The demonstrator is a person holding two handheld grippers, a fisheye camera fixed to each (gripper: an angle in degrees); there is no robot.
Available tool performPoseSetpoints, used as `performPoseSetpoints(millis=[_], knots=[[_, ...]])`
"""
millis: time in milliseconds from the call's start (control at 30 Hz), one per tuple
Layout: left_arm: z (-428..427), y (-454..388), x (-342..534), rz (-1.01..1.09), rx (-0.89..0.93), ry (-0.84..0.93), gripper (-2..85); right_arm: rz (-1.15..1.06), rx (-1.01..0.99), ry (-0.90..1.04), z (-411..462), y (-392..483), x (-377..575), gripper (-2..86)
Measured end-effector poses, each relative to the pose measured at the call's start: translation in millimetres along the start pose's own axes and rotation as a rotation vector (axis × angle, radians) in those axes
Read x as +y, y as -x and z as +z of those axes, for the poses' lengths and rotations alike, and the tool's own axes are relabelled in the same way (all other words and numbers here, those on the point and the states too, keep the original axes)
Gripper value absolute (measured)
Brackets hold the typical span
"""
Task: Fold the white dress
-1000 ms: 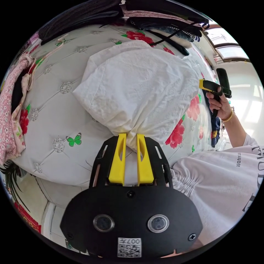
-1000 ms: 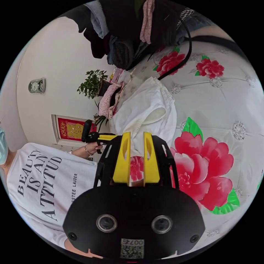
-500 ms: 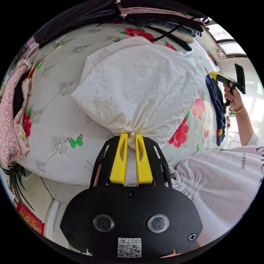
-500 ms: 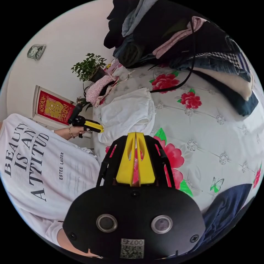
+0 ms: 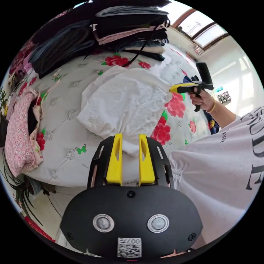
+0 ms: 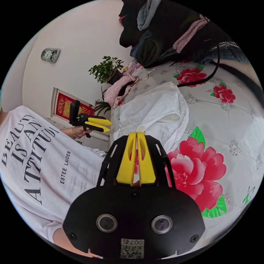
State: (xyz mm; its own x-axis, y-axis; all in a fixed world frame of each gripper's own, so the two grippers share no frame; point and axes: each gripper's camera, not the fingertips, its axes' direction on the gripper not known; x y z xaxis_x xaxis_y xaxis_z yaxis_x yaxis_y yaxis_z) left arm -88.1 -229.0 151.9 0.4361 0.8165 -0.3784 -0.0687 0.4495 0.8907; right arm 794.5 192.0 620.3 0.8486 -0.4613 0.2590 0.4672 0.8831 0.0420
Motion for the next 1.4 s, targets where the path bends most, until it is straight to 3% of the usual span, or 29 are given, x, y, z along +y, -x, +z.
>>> performPoseSetpoints(millis=[167, 500, 600, 667, 867, 1033, 1300, 1400], knots=[[64.7, 1.4, -11.4, 0.049, -0.051, 0.143, 9.8, -0.018, -0.01, 0.056, 4.2, -5.8, 8.5, 2.0], [89.3, 45.8, -13.3, -0.007, 0.037, 0.146, 8.7, -0.186, -0.013, 0.168, 20.5, 13.9, -6.6, 2.8], [97.1, 55.4, -15.3, -0.024, 0.036, 0.147, 8.2, -0.176, -0.097, 0.147, 23.6, 7.4, -17.9, 1.7], [102.1, 61.3, -17.7, -0.037, 0.028, 0.15, 7.6, -0.209, -0.208, 0.21, 35.4, 12.8, -19.4, 0.7], [117.6, 73.4, -27.9, -0.031, 0.011, 0.166, 6.4, -0.237, -0.122, 0.4, 46.6, 17.4, -0.5, -0.1], [126.5, 86.1, -32.8, -0.051, 0.03, 0.166, 6.4, -0.199, 0.003, 0.325, 0.7, 5.9, -2.1, 0.8], [144.3, 98.1, -41.1, -0.068, 0.033, 0.174, 6.4, -0.168, -0.238, 0.234, 41.4, 16.7, -17.4, 1.2], [151.5, 98.3, -43.7, -0.065, 0.021, 0.182, 6.4, -0.212, -0.143, 0.156, 44.1, 41.5, -26.8, 0.4]])
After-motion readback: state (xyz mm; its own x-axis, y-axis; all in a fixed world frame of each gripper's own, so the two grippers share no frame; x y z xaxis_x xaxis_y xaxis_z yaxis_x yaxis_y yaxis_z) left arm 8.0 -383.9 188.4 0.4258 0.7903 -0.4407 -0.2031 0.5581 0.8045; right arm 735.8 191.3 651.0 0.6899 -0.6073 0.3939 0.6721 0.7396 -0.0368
